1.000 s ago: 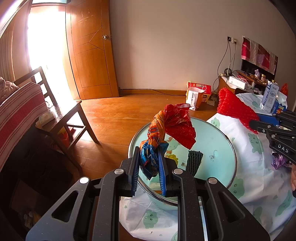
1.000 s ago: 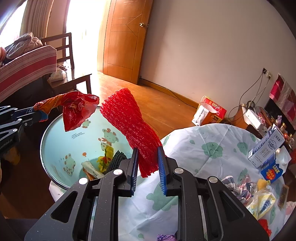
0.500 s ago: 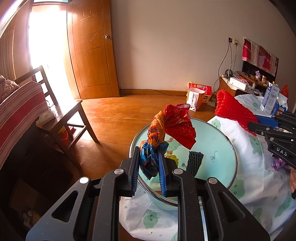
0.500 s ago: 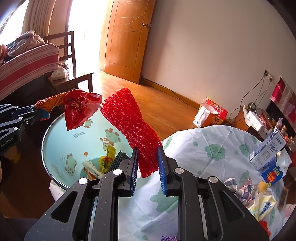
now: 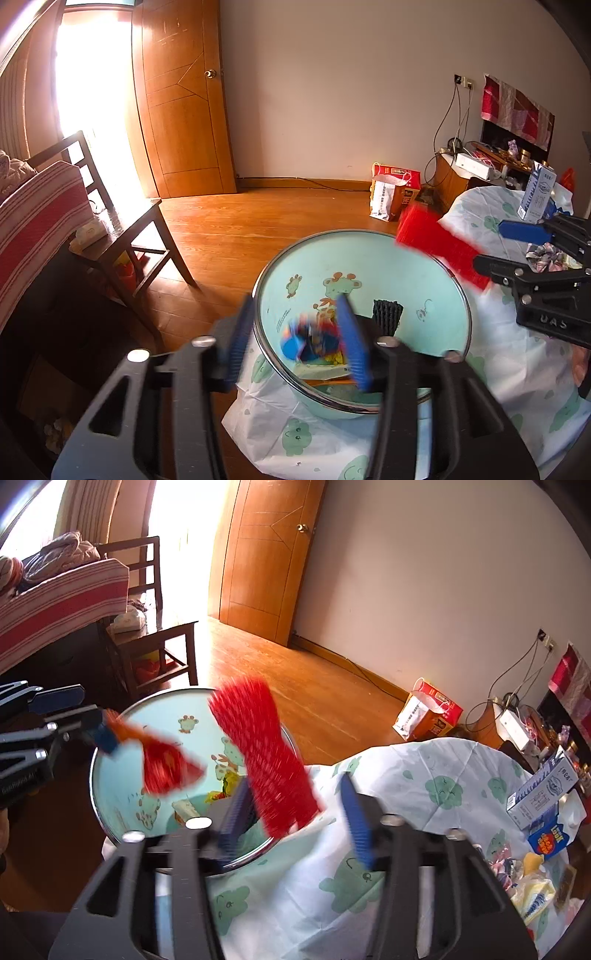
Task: Collect trash
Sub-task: 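Open both tools to drop the red net and blue wrapper into the wastebasket, then grasp the purple wrapper with the left tool while the right tool grasps the red plastic bag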
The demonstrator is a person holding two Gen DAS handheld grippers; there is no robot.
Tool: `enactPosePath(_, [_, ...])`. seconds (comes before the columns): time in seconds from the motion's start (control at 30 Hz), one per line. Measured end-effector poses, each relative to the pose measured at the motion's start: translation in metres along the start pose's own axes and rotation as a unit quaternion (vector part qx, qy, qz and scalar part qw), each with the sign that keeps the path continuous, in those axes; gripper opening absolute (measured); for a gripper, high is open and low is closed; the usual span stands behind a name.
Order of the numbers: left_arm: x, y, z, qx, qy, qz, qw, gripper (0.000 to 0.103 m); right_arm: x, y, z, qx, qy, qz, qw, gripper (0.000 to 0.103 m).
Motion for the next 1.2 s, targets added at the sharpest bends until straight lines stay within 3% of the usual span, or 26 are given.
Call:
enactPosePath(0.03, [0.001, 0.000, -0.001, -0.001, -0.005, -0.001, 1.0000, 0.071, 0.001, -0.002, 0.001, 0.000, 0.001, 0.001, 1.000, 0.060])
enactPosePath(0.07, [0.002, 0.001, -0.002, 0.001, -0.012, -0.004, 0.9999, 0.075, 0.001, -0.003, 0.001, -0.001, 0.001, 0.000, 1.000, 0.060])
enactPosePath(0.27, [0.013, 0.009, 0.009, 0.025, -0.021, -0.033, 0.9989, 0.090, 0.011, -0.037, 0.019, 0.006, 0.014, 0.019, 1.000, 0.066])
enactPosePath(0.33, [0.017, 0.010, 0.021, 0.053, -0.014, -0.040, 0.9977, 0.089, 0.018, -0.057, 0.034, 0.016, 0.027, 0.034, 0.999, 0.070])
enactPosePath(0.47, [0.020, 0.007, 0.041, 0.037, 0.016, -0.029, 0.9988, 0.089, 0.044, -0.102, 0.084, 0.048, 0.079, 0.060, 0.994, 0.074])
enactPosePath(0.67, [0.018, -0.002, 0.070, 0.040, 0.034, -0.009, 0.9985, 0.092, 0.106, -0.136, 0.153, 0.103, 0.148, 0.047, 0.982, 0.077])
enactPosePath(0.77, [0.019, -0.005, 0.093, 0.068, 0.038, -0.016, 0.9968, 0.092, 0.146, -0.150, 0.181, 0.124, 0.182, 0.036, 0.975, 0.077])
enactPosePath(0.93, [0.013, -0.018, 0.151, 0.106, 0.088, -0.017, 0.9903, 0.092, 0.201, -0.169, 0.213, 0.147, 0.223, 0.028, 0.963, 0.078])
enactPosePath(1.2, [-0.002, -0.038, 0.233, 0.164, 0.122, 0.008, 0.9790, 0.092, 0.240, -0.193, 0.248, 0.179, 0.261, 0.038, 0.948, 0.081])
Point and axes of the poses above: each gripper's, at about its wrist camera, not at the fingertips, and y roughly the way its jaws point, z to its right, x to its underside, the point moved 7 cm from there along y, roughly the way its jaws point, and after that the axes turned 4 degrees about y, right-handed, at the moved point
